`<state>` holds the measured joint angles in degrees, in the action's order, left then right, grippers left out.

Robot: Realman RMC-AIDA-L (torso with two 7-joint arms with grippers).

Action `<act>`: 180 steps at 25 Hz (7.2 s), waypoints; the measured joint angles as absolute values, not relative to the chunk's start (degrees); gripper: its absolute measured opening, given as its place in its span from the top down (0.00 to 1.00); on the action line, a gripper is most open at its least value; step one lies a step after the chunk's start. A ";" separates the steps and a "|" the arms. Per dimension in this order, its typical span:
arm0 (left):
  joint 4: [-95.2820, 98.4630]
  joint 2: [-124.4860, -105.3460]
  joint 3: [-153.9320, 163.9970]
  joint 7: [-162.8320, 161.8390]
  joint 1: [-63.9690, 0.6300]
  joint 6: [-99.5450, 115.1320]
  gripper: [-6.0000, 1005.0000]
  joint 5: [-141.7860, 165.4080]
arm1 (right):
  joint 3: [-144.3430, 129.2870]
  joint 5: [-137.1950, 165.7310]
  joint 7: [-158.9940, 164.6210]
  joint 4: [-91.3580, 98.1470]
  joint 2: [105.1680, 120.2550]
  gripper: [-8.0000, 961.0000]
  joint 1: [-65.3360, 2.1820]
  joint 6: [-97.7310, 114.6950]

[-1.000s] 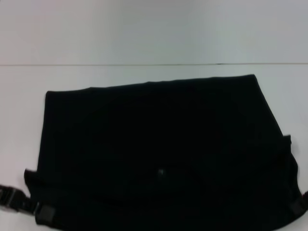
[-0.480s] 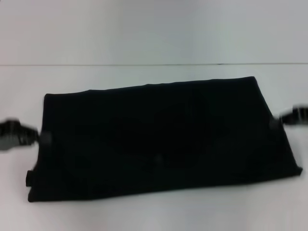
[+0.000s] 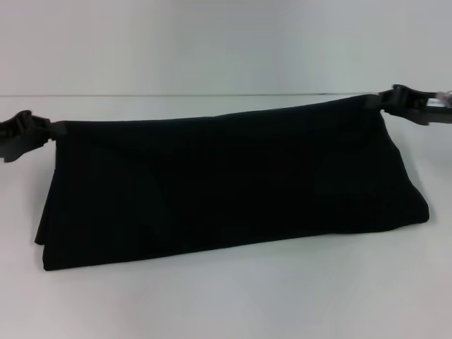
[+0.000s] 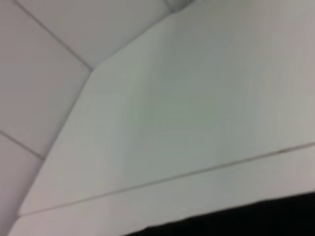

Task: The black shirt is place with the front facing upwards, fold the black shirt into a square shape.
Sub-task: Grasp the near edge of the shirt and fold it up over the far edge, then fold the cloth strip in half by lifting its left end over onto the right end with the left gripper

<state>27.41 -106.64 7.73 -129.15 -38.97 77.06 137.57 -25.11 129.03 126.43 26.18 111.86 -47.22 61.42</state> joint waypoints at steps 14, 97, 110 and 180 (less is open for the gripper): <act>26.93 -113.75 12.27 -124.10 -44.22 54.95 0.83 137.44 | -26.55 125.18 115.27 25.44 119.38 0.96 -49.99 40.38; 21.74 -108.25 22.66 -148.03 -28.76 74.53 0.24 129.28 | -40.78 107.39 63.55 24.40 119.88 0.02 -34.01 73.03; 22.00 -108.62 24.82 -148.03 -29.31 73.07 0.58 129.28 | -40.78 107.31 63.54 24.43 119.88 0.03 -34.01 73.11; 9.65 -124.34 40.71 -126.26 -55.13 66.47 0.98 111.97 | -29.17 106.71 63.71 14.98 120.20 0.08 -37.57 54.96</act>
